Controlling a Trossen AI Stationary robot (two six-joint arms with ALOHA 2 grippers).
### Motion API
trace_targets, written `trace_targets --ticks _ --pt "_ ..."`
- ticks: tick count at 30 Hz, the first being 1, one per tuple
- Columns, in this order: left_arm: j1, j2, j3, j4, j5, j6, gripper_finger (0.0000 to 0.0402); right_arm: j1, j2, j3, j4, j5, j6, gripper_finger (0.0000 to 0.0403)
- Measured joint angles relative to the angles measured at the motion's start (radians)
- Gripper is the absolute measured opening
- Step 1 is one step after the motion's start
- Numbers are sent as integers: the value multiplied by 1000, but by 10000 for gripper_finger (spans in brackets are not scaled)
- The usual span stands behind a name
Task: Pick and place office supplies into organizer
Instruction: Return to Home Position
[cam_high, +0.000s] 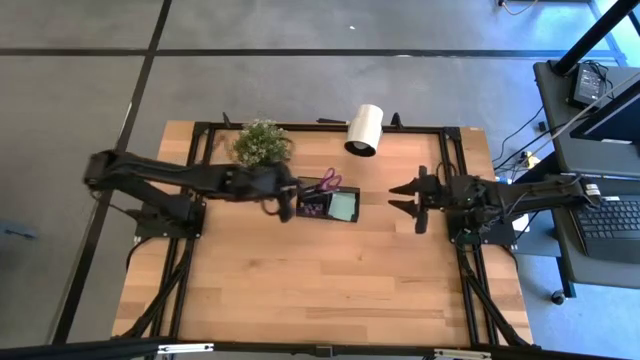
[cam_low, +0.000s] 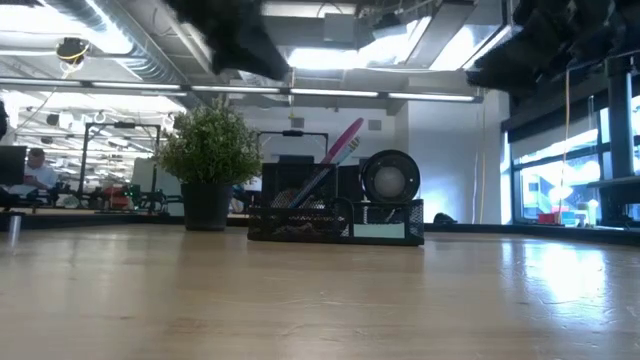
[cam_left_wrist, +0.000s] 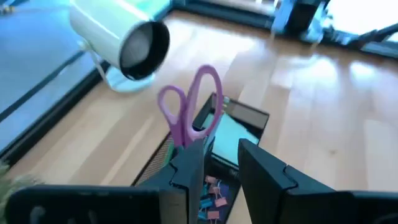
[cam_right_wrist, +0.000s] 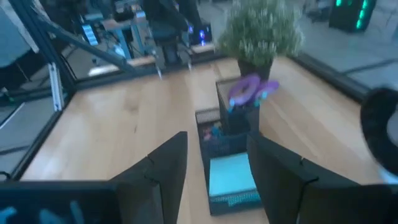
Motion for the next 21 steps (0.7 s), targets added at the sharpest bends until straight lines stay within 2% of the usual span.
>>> trace_targets --ticks 3,9,15,21 --pt "-2 -136 -114 69 2 1 92 -12 -50 0 -3 0 -16 171" --pt "-2 -387 -283 97 21 0 92 -74 -173 -7 -31 1 -16 171" --pt "-2 -588 -379 118 23 1 91 -119 -274 -11 -90 1 -19 171" --pt "-2 -730 -433 137 22 42 91 -124 -327 -13 -119 0 -26 171"
